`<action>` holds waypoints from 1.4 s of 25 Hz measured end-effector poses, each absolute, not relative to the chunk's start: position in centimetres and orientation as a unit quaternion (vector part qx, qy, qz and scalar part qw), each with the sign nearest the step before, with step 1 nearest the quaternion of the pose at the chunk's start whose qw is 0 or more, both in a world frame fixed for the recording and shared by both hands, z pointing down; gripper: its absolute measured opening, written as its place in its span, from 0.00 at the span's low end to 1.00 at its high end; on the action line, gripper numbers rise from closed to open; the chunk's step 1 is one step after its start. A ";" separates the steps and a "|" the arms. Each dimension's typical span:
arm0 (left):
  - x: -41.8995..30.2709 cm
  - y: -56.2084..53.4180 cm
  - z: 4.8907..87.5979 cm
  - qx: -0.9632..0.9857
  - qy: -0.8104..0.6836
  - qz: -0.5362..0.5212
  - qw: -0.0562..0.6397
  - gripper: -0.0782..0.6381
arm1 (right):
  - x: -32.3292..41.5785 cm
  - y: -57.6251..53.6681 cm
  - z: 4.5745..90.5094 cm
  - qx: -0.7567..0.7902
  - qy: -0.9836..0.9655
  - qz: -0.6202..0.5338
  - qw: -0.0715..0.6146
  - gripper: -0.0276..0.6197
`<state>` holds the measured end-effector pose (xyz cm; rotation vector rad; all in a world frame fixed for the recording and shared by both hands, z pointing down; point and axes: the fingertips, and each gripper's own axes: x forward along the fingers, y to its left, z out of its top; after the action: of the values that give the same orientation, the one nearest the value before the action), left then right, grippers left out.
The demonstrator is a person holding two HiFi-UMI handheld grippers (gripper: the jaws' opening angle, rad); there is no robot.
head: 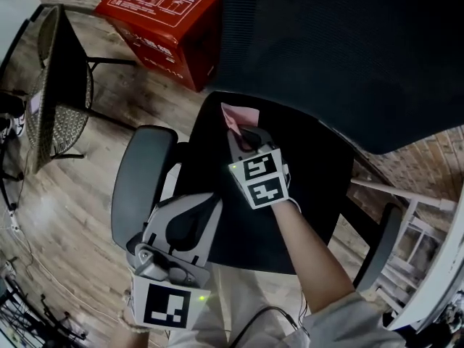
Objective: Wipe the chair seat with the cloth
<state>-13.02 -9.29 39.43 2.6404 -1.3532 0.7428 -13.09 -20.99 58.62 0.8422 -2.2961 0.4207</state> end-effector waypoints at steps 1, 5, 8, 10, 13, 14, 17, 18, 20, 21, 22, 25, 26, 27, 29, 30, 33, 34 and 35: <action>-13.4 -9.2 39.3 0.861 -0.444 0.243 0.042 0.13 | -14.0 -20.8 58.5 0.314 -0.879 0.159 0.321 0.13; -14.1 -8.8 39.2 0.859 -0.448 0.243 0.043 0.13 | -16.9 -19.3 58.0 0.276 -0.894 0.157 0.315 0.13; -14.4 -9.0 39.0 0.860 -0.447 0.243 0.038 0.13 | -18.0 -17.9 58.1 0.248 -0.901 0.153 0.320 0.13; -14.5 -9.0 39.0 0.861 -0.447 0.241 0.038 0.13 | -17.9 -17.2 58.4 0.242 -0.900 0.151 0.328 0.13; -14.4 -9.0 38.9 0.864 -0.442 0.238 0.034 0.13 | -16.8 -16.5 59.0 0.247 -0.895 0.155 0.338 0.13; -14.3 -8.9 39.0 0.865 -0.440 0.238 0.033 0.13 | -16.3 -16.4 59.1 0.250 -0.892 0.155 0.342 0.13; -14.0 -8.8 39.2 0.868 -0.434 0.239 0.035 0.13 | -14.5 -16.1 59.6 0.266 -0.883 0.162 0.350 0.13; -13.9 -8.8 39.3 0.869 -0.432 0.238 0.036 0.13 | -13.8 -16.0 59.8 0.273 -0.880 0.165 0.352 0.13; -13.4 -8.8 39.5 0.871 -0.427 0.238 0.037 0.13 | -12.2 -15.9 60.1 0.290 -0.871 0.170 0.357 0.13; -13.1 -8.7 39.6 0.873 -0.424 0.237 0.037 0.13 | -11.3 -15.9 60.3 0.300 -0.866 0.172 0.360 0.13; -12.8 -8.7 39.7 0.875 -0.420 0.237 0.037 0.13 | -10.3 -15.9 60.4 0.311 -0.861 0.174 0.363 0.13; -11.9 -8.7 40.1 0.881 -0.406 0.241 0.034 0.13 | -7.4 -15.9 60.8 0.345 -0.844 0.183 0.368 0.13; -11.6 -8.7 40.3 0.882 -0.402 0.242 0.034 0.13 | -6.4 -15.9 60.9 0.357 -0.837 0.187 0.369 0.13; -11.3 -8.8 40.4 0.884 -0.398 0.243 0.034 0.13 | -5.3 -15.8 61.0 0.370 -0.831 0.191 0.370 0.13; -10.7 -8.8 40.4 0.887 -0.390 0.244 0.031 0.13 | -3.0 -15.7 61.1 0.397 -0.815 0.194 0.374 0.13; -10.4 -8.8 40.5 0.889 -0.386 0.245 0.030 0.13 | -1.8 -15.5 61.2 0.409 -0.807 0.195 0.378 0.13; -9.5 -8.8 40.5 0.894 -0.376 0.243 0.030 0.13 | 1.8 -14.9 61.3 0.439 -0.785 0.193 0.393 0.13; -9.2 -8.8 40.5 0.895 -0.373 0.243 0.030 0.13 | 2.9 -14.7 61.3 0.448 -0.778 0.192 0.396 0.13; -9.0 -8.7 40.5 0.896 -0.370 0.243 0.030 0.13 | 3.9 -14.5 61.2 0.458 -0.771 0.191 0.399 0.13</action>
<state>-8.96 -8.75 40.52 2.7625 -1.1421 0.7485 3.94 -14.46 61.22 1.1600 -1.9516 0.4842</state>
